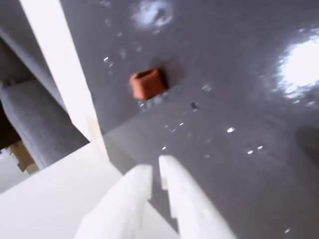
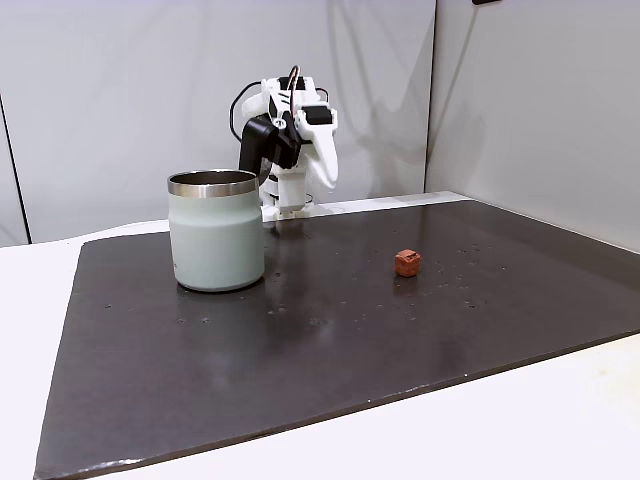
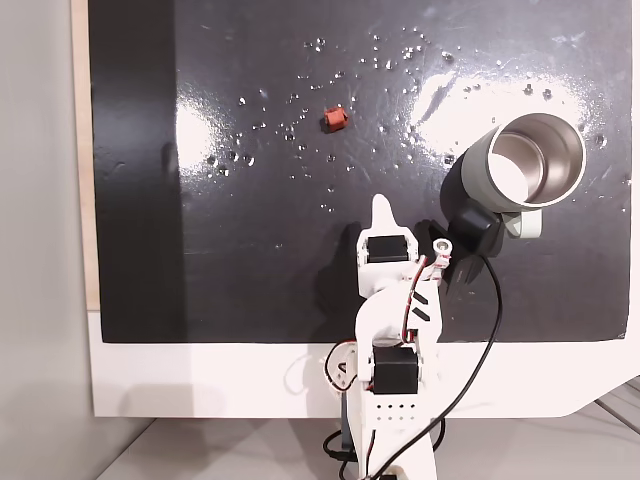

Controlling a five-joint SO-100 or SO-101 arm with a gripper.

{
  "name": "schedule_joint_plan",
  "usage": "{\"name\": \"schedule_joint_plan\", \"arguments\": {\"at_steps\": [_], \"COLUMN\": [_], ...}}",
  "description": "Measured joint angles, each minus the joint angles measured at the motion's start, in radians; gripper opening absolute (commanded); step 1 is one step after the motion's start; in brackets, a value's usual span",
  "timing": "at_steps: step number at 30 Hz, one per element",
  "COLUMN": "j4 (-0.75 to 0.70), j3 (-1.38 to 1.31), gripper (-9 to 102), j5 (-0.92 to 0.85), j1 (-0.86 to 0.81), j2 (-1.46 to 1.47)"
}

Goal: Grasp a cube and put it in the cup.

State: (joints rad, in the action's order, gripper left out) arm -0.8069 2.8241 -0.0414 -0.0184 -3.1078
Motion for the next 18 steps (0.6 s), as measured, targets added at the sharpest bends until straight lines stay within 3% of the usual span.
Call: {"name": "schedule_joint_plan", "arguments": {"at_steps": [9,18], "j4": [0.0,-0.104], "j3": [-0.314,-0.686], "gripper": [0,0], "j5": [-0.006,-0.018], "j1": [0.008,0.028], "j2": [0.318,0.634]}}
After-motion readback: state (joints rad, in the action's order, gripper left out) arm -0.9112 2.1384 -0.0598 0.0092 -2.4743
